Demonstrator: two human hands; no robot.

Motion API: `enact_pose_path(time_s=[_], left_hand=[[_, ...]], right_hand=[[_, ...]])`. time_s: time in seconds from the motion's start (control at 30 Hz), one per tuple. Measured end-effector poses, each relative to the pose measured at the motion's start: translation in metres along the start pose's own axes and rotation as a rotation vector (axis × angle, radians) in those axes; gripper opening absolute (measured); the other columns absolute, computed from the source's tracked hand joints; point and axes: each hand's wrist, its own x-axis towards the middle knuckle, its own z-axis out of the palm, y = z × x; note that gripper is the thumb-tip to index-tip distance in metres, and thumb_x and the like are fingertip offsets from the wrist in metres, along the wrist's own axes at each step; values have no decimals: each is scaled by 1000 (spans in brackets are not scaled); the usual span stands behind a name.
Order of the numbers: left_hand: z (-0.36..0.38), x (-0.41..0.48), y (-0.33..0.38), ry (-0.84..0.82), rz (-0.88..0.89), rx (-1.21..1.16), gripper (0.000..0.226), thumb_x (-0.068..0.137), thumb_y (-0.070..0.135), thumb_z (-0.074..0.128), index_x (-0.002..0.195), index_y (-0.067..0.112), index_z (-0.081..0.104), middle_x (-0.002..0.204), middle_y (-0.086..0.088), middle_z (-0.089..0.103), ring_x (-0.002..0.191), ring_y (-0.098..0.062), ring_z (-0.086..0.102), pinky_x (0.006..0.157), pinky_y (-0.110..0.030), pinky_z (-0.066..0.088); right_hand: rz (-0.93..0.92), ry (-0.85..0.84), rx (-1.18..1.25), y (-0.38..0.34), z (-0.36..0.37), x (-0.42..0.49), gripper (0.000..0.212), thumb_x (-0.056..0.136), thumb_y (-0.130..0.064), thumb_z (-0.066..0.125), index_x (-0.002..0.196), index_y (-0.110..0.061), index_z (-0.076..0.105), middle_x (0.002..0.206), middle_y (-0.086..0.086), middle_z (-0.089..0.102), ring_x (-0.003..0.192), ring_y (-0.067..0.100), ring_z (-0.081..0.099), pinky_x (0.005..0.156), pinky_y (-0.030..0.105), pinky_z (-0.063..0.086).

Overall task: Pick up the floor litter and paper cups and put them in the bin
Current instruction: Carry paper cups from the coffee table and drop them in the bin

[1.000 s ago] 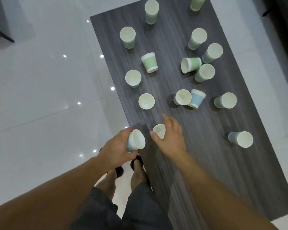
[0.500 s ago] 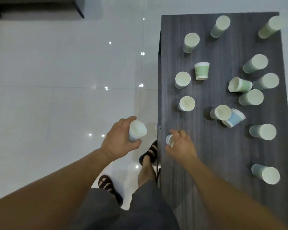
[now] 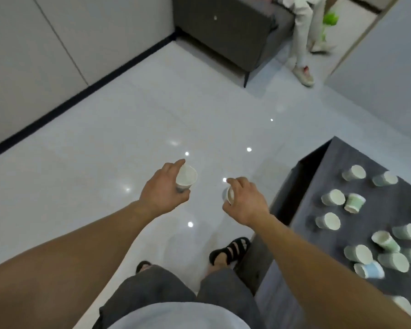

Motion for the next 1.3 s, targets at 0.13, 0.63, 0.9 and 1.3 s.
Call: enact_pose_path(time_s=[0.13, 0.63, 0.9, 1.3], left_hand=[[-74, -63, -91, 197, -213, -37, 82, 78, 47, 66, 147, 28, 25, 139, 0, 41, 122, -23, 45, 93, -35, 42], [-248, -183, -290, 612, -758, -110, 88, 77, 35, 72, 149, 32, 21, 133, 2, 34, 110, -21, 50, 88, -29, 46], [-310, -235, -378, 841, -1032, -144, 80, 75, 39, 70, 144, 31, 29, 129, 2, 35, 107, -21, 50, 83, -31, 47], [-384, -403, -562, 914, -1261, -181, 82, 72, 47, 67, 142, 31, 29, 127, 3, 37, 111, -21, 48, 88, -33, 47]], right_hand=[[-241, -34, -77, -129, -1, 19, 68, 86, -40, 59, 147, -24, 33, 143, 1, 38, 122, 24, 43, 90, 35, 46], [-891, -158, -271, -481, 29, 95, 67, 85, -39, 59, 146, -24, 35, 142, 0, 40, 123, 23, 44, 92, 33, 48], [-1199, -230, -382, -666, 60, 123, 68, 86, -39, 59, 147, -25, 32, 143, 0, 38, 124, 23, 43, 94, 34, 48], [-1409, -351, -478, -932, 192, 40, 71, 85, -44, 60, 147, -26, 30, 143, -1, 38, 123, 22, 42, 98, 35, 47]])
